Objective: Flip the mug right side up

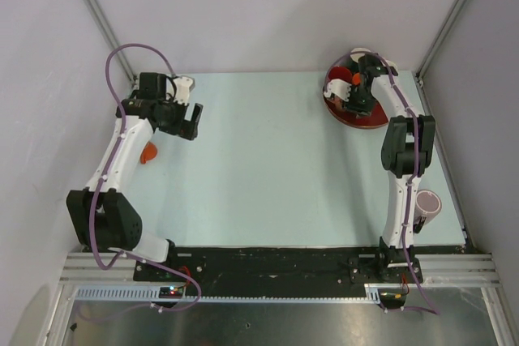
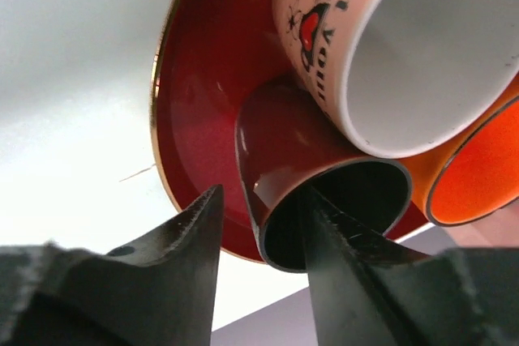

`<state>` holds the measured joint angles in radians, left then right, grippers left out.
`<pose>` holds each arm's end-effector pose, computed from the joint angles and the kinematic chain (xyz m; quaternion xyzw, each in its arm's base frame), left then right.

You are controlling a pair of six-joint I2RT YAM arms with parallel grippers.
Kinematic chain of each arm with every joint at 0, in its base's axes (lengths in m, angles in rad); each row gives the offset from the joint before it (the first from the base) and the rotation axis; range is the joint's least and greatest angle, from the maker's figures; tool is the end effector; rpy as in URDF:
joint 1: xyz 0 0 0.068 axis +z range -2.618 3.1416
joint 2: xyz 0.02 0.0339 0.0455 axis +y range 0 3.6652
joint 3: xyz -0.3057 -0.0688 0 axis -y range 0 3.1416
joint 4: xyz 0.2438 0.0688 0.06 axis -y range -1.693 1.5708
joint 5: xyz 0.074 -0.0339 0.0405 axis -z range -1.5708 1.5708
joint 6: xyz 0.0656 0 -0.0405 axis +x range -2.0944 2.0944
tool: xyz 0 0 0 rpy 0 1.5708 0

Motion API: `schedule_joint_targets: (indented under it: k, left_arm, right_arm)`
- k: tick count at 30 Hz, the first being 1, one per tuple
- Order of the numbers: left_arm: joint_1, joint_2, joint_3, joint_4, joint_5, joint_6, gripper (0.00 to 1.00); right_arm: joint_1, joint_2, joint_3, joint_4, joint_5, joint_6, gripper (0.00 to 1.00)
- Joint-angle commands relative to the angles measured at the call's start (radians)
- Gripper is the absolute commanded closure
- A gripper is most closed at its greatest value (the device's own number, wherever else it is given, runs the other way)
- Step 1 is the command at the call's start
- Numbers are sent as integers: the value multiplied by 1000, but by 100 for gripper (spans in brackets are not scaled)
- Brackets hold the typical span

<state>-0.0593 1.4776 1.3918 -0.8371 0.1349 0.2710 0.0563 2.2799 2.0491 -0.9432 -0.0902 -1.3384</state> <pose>0.3224 -0.0280 0.3459 0.1767 0.9294 -0.0300 0.3226 0.5228 0.0354 0.2196 -0.6358 0.7450 -0.0823 0.1842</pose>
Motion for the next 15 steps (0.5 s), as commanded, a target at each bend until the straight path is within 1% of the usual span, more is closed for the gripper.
schedule_joint_targets:
  k: [1,2,3,5,6,7,9,12,15]
  left_arm:
    - [24,8,30,6,-51,-6,0]
    - [40,12,32,6,-58,-18,0]
    - [48,18,35,6,-61,-35,0]
    - [108,33,43,7,-76,-66,0]
    - [136,40,47,6,-82,-76,0]
    - [159,47,48,6,-83,-83,0]
    - [206,69,48,6,-83,-93,0]
    - [276,138,52,7,-114,-112,0]
    - [317,229,69,14,-96,-123,0]
  right_arm:
    - [8,-57,25,59,57,22,47]
    - [11,-67,22,66,69,25,36]
    - [12,-80,19,74,80,28,30]
    - [17,-110,12,87,88,34,25]
    - [18,-125,6,94,89,37,13]
    - [21,-146,-3,106,106,44,7]
    - [24,-184,-22,129,125,62,2]
    - [31,-251,-66,179,155,114,1]
    - [41,-329,-145,248,178,191,1]
